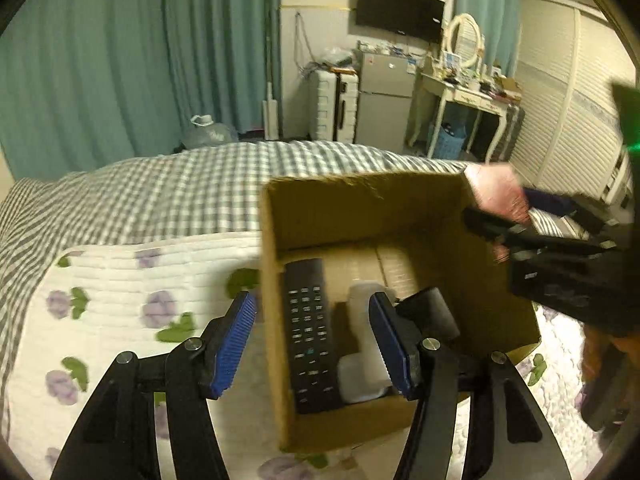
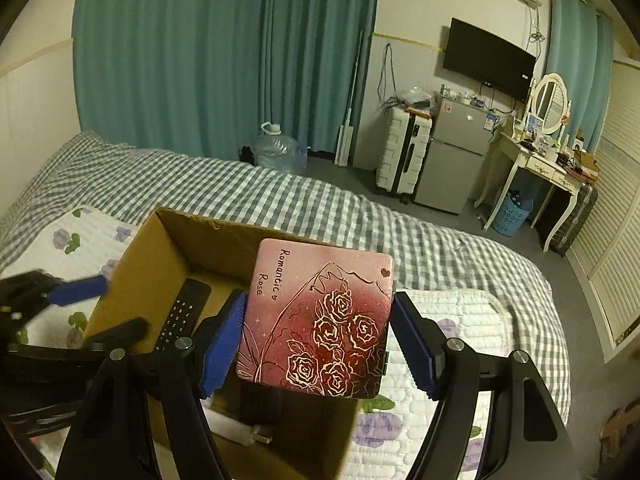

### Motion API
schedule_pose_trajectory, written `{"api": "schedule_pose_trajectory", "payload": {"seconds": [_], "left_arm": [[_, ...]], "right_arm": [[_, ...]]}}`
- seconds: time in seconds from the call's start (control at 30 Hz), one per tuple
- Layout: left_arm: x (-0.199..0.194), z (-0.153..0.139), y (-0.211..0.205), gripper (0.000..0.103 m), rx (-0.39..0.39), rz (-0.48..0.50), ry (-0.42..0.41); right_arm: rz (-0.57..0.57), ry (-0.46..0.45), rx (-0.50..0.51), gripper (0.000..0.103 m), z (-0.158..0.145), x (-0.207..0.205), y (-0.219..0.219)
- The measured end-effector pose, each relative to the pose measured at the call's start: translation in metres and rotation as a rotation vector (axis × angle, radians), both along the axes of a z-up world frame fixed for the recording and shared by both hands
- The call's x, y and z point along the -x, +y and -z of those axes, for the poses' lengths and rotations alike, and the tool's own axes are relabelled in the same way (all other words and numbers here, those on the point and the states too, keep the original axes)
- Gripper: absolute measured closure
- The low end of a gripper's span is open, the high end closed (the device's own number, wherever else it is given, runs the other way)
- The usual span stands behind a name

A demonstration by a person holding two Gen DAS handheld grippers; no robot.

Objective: Organize rigid objects
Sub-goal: 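Carry the hair dryer and pink card case into the box and release both, then grasp the white square block with the left gripper while the right grasps the red-capped bottle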

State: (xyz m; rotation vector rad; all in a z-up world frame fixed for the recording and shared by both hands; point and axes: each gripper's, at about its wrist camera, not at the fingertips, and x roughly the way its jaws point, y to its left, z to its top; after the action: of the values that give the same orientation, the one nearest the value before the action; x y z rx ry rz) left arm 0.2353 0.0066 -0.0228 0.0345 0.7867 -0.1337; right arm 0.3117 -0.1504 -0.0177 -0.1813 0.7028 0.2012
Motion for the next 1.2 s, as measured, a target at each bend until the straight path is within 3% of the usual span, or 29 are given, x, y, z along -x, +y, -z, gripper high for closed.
{"api": "schedule_pose_trajectory", "payload": {"seconds": [0.1, 0.27, 0.3, 0.37, 0.47, 0.7, 0.87, 1.0, 1.2], "left_arm": [[0.003, -0.004, 0.014, 0.041, -0.003, -0.023, -0.012], [0.008, -0.001, 0.031, 0.041, -0.003, -0.033, -0.013], [0.009, -0.001, 0.033, 0.041, -0.005, -0.035, -0.012], [0.012, 0.000, 0.035, 0.041, -0.008, -0.043, -0.006], [0.021, -0.001, 0.034, 0.041, -0.024, -0.056, 0.003], [0.056, -0.004, 0.026, 0.041, -0.024, -0.073, 0.023], [0.078, 0.003, 0.009, 0.040, -0.010, -0.073, 0.057], [0.090, 0.019, -0.012, 0.038, -0.017, -0.074, 0.088], [0.099, 0.060, -0.049, 0.038, -0.017, -0.078, 0.168]], "right_arm": [[0.015, 0.040, 0.045, 0.031, 0.017, -0.014, 0.013], [0.067, 0.059, 0.039, 0.030, 0.033, -0.026, 0.018], [0.066, 0.054, 0.035, 0.028, 0.032, -0.025, 0.017], [0.068, 0.028, 0.026, 0.014, 0.028, -0.019, 0.015], [0.065, 0.008, 0.009, 0.011, 0.014, -0.007, 0.007], [0.047, -0.012, 0.012, 0.009, -0.028, 0.060, -0.023], [0.062, -0.022, -0.026, 0.006, -0.040, 0.109, -0.052], [0.095, -0.029, -0.078, 0.002, -0.024, 0.137, -0.073], [0.139, 0.008, -0.049, 0.002, 0.024, 0.141, -0.088]]}}
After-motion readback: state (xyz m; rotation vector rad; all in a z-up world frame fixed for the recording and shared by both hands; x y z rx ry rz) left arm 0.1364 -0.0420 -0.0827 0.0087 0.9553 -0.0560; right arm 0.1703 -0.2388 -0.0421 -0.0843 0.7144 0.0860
